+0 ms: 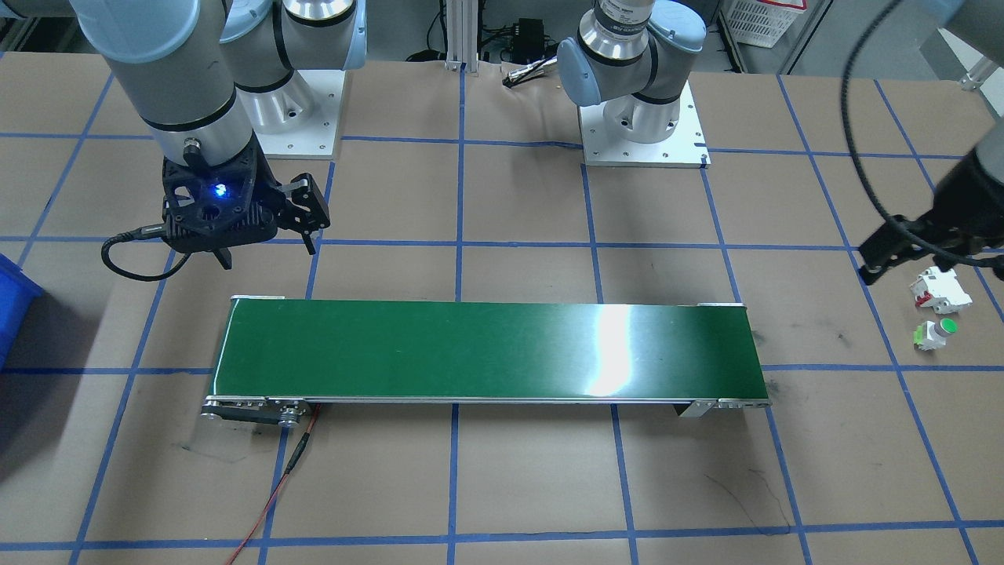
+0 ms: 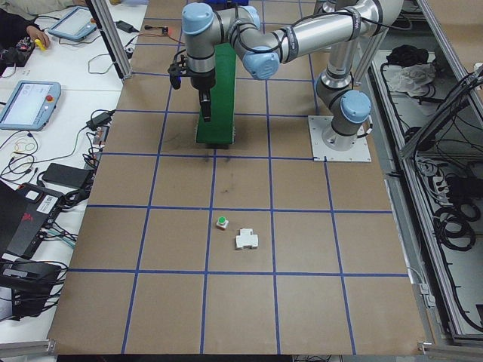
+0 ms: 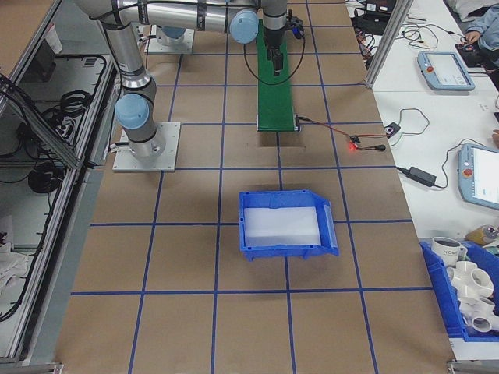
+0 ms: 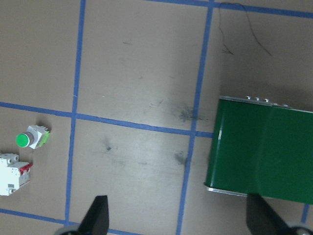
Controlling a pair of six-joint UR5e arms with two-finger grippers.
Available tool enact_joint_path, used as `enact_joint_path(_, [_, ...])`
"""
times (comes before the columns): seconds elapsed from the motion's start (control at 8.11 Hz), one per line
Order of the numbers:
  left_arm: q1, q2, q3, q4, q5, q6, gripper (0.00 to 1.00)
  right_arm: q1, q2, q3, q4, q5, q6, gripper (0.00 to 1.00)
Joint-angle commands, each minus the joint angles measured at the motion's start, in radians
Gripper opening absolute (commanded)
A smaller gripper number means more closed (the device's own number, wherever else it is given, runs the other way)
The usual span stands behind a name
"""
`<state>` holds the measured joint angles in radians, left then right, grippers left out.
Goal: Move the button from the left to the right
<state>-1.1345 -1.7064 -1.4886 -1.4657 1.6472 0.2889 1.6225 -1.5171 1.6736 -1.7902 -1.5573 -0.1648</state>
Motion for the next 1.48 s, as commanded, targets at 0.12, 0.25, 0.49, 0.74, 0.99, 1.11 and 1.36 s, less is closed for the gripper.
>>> enact_joint_path(0.12, [0.238, -0.094, -0.004, 0.114, 0.002, 0.322, 1.00, 0.000, 0.000, 0.000, -0.001, 0.002, -0.001, 1.00])
enact_joint_path(0.25, [0.296, -0.128, -0.004, 0.122, -0.006, 0.429, 1.00, 0.000, 0.001, 0.000, 0.000, 0.000, -0.004, 1.00])
enact_joint_path(0.49, [0.387, -0.198, -0.006, 0.172, -0.007, 0.563, 1.00, 0.000, 0.001, 0.000, -0.001, 0.002, -0.002, 1.00])
enact_joint_path(0.74, [0.424, -0.274, -0.006, 0.243, -0.007, 0.741, 1.00, 0.000, 0.001, 0.000, -0.005, 0.002, -0.002, 1.00])
enact_joint_path(0.99, [0.440, -0.340, -0.009, 0.249, -0.012, 0.835, 1.00, 0.000, 0.001, 0.000, -0.003, 0.000, -0.004, 1.00])
enact_joint_path(1.11, [0.441, -0.364, -0.012, 0.267, -0.010, 0.840, 1.00, 0.000, 0.003, 0.000, -0.008, 0.002, -0.004, 1.00])
enact_joint_path(1.36, [0.441, -0.400, -0.012, 0.283, -0.010, 0.928, 1.00, -0.001, 0.005, 0.000, -0.008, 0.002, -0.004, 1.00])
